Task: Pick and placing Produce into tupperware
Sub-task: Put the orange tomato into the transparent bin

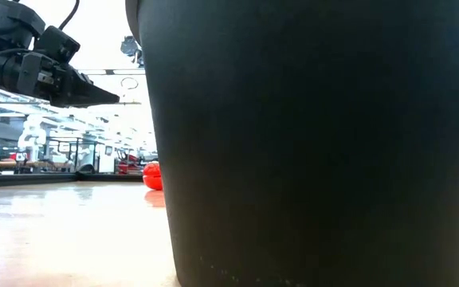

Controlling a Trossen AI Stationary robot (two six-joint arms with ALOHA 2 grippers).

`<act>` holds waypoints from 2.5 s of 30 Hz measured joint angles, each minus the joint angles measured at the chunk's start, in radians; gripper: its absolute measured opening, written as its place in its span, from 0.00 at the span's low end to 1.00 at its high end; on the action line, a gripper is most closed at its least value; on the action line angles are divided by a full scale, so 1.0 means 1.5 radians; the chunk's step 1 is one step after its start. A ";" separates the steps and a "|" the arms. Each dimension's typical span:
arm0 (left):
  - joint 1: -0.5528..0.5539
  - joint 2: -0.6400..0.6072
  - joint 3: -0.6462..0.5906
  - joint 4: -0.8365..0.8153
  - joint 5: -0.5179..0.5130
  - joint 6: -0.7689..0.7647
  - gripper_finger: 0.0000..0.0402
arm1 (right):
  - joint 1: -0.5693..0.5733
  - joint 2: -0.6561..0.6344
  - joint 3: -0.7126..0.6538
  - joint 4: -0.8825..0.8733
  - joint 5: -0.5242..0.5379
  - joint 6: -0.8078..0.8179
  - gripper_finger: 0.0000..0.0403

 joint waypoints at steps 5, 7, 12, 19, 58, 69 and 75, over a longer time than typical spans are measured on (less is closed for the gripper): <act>0.000 0.000 0.000 0.000 0.000 -0.001 0.05 | 0.000 -0.007 -0.026 0.046 0.001 -0.011 0.00; 0.000 0.000 0.000 0.000 0.000 -0.001 0.05 | 0.000 -0.007 -0.043 0.079 0.002 -0.012 0.00; 0.000 0.000 0.000 0.000 0.000 -0.001 0.05 | 0.000 -0.006 -0.085 0.145 0.003 -0.008 0.00; 0.000 0.000 0.000 0.000 -0.004 0.000 0.05 | 0.000 -0.007 -0.092 0.150 0.003 -0.012 0.00; 0.000 0.000 0.129 -0.006 -0.079 0.003 0.05 | 0.000 -0.007 -0.094 0.142 0.005 -0.077 0.00; 0.078 0.065 0.247 -0.158 -0.083 -0.102 0.05 | 0.000 -0.005 -0.094 0.133 0.005 -0.077 0.00; 0.144 0.140 0.261 -0.143 0.010 -0.122 0.05 | 0.000 -0.004 -0.094 0.132 0.005 -0.077 0.00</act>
